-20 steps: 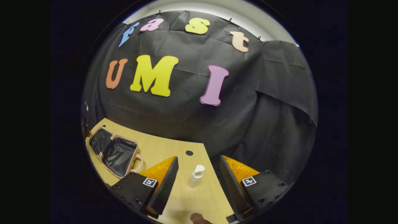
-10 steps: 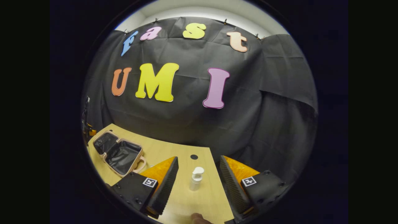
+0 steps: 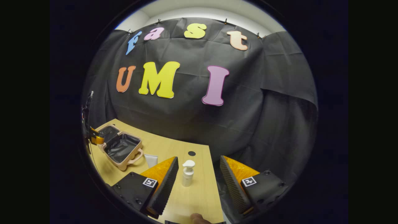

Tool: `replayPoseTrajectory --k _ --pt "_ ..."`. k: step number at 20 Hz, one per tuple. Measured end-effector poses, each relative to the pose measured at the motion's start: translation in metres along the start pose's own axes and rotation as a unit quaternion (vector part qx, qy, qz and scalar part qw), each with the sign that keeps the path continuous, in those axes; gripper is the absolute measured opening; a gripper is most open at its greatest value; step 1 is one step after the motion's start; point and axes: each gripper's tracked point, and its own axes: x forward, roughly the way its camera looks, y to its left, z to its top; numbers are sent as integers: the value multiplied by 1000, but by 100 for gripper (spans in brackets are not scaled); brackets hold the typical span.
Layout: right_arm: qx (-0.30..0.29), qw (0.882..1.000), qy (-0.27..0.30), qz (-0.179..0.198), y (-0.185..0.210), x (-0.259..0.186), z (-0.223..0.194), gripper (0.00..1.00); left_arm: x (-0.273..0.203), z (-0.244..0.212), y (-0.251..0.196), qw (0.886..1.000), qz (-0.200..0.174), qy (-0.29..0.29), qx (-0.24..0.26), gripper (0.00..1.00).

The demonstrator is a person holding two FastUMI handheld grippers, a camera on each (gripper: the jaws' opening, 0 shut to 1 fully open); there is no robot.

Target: First open the suitcase, pack the skin care products into it, and then close the suitcase.

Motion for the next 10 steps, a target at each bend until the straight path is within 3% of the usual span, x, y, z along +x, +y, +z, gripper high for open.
replayPoseTrajectory --k 7,10 --pt "7 1000 22 -16 -32 3 -19 79 26 -19 -124 995 -95 25 23 99" --pt "-1 999 29 -29 -47 2 -24 80 45 -12 -169 990 -137 -2 27 99"
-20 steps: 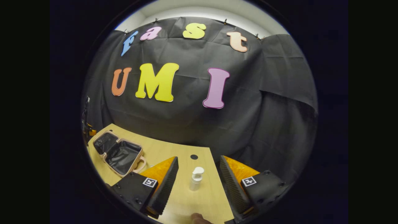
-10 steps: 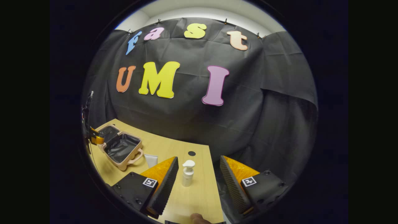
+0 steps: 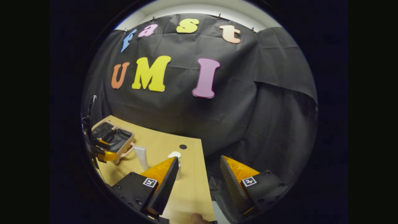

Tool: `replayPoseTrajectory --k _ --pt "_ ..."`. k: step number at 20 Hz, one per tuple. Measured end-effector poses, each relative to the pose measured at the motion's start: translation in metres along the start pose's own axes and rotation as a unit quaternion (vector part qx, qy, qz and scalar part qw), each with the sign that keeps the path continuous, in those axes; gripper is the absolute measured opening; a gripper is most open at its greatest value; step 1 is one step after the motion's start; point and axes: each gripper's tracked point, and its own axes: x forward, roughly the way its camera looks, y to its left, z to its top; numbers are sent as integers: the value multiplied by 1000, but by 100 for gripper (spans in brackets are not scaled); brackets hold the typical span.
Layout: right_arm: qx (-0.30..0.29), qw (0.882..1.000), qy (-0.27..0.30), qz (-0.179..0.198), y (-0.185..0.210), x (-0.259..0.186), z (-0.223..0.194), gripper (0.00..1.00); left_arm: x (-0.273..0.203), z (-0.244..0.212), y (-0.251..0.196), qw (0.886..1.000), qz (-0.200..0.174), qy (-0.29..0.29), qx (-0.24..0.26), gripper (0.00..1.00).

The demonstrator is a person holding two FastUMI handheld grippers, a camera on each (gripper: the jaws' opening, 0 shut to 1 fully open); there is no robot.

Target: First open the suitcase, pack the skin care products into it, and then close the suitcase.

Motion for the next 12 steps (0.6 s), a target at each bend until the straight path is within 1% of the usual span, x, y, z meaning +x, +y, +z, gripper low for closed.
replayPoseTrajectory --k 2,4,5,6,8,12 --pt "-6 1000 8 -9 -10 2 -4 80 22 0 -20 999 -31 -19 4 99" --pt "-12 1000 19 -16 -17 3 -10 80 44 -13 -39 998 -59 -5 -7 99" --pt "-18 999 24 -17 -20 4 -13 80 55 -19 -39 998 -60 5 -3 98" --pt "-23 999 29 -19 -22 5 -17 79 68 -27 -38 998 -53 15 5 98" --pt "-39 998 40 -19 -24 7 -25 80 94 -38 -41 998 -49 27 19 98" --pt "-76 995 59 -6 -22 16 -41 80 131 -35 -32 999 -35 21 22 98"
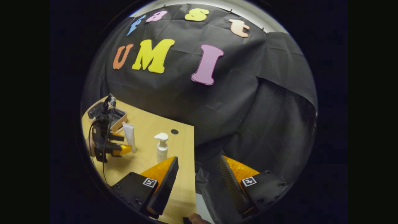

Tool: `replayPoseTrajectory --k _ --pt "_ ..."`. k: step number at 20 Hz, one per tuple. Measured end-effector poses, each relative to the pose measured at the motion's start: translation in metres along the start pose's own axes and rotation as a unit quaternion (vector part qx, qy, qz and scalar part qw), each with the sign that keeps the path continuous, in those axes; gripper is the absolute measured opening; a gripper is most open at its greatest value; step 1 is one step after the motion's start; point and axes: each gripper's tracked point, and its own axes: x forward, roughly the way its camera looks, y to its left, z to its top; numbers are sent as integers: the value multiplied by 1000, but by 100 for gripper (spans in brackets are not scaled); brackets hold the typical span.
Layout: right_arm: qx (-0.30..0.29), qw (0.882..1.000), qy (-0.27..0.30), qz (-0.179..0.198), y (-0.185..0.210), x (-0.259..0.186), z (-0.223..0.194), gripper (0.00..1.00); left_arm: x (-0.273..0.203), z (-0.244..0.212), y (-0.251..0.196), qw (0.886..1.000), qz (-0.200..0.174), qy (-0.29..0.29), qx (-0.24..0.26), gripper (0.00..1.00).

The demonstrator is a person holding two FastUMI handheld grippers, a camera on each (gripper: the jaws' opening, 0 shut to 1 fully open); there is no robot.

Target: First open the suitcase, pack the skin care products into it, and then close the suitcase.

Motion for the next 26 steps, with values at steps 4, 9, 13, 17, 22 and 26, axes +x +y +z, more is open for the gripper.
replayPoseTrajectory --k 4,9,13,17,22,26 --pt "-14 999 17 28 15 17 -13 80 19 3 4 1000 8 -1 -9 98" --pt "-2 996 44 75 46 49 -30 80 33 4 2 1000 16 -3 5 80" --pt "3 993 51 106 73 70 -43 80 42 3 1 1000 20 -1 0 54" --pt "24 989 51 134 104 99 -44 80 44 2 0 1000 16 13 13 51" --pt "52 986 52 150 139 143 -41 80 38 -2 -5 999 12 29 22 47" --pt "75 983 60 155 156 171 -45 80 13 3 10 997 62 29 27 44"
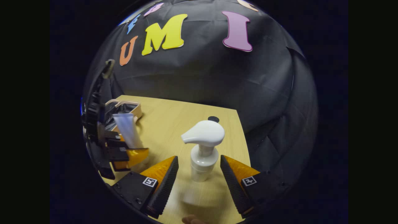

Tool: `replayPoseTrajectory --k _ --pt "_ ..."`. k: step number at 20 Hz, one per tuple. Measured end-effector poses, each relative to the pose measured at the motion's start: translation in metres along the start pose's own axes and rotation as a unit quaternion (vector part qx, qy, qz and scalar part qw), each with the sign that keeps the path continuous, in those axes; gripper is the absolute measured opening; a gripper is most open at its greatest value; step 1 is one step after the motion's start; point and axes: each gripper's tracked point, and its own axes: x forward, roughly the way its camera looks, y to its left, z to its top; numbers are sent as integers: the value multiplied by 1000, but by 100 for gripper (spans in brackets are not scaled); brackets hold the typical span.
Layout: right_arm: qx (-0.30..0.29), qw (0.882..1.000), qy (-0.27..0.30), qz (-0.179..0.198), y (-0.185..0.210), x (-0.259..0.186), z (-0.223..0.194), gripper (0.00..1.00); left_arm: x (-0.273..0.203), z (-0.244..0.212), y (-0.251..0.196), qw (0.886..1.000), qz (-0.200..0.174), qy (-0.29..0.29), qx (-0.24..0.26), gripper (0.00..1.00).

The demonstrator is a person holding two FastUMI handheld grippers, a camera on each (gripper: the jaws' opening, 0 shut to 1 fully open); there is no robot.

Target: First open the suitcase, pack the skin care products into it, and then close the suitcase.

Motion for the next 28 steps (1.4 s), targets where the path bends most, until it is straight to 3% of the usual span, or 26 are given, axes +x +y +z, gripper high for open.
replayPoseTrajectory --k 5,8,12,15,18,20,25,28 --pt "25 999 15 -24 -5 19 -6 76 -61 28 19 999 43 -10 -25 43" --pt "39 998 16 -45 -6 20 -10 56 -100 36 32 997 60 -23 -38 43" --pt "67 994 33 -83 0 13 -15 46 -149 25 66 994 98 -12 -48 43" --pt "106 990 35 -86 22 -9 -13 48 -166 16 103 992 114 4 -46 43" --pt "84 991 29 -96 47 -38 -8 45 -184 3 147 991 130 14 -29 44" --pt "85 992 24 -89 73 -59 2 48 -186 -6 177 990 132 22 -37 43" --pt "92 992 12 -82 121 -105 24 48 -167 -35 245 985 146 54 -75 43" --pt "86 993 -13 -83 138 -128 48 48 -144 -53 259 984 129 76 -92 44"
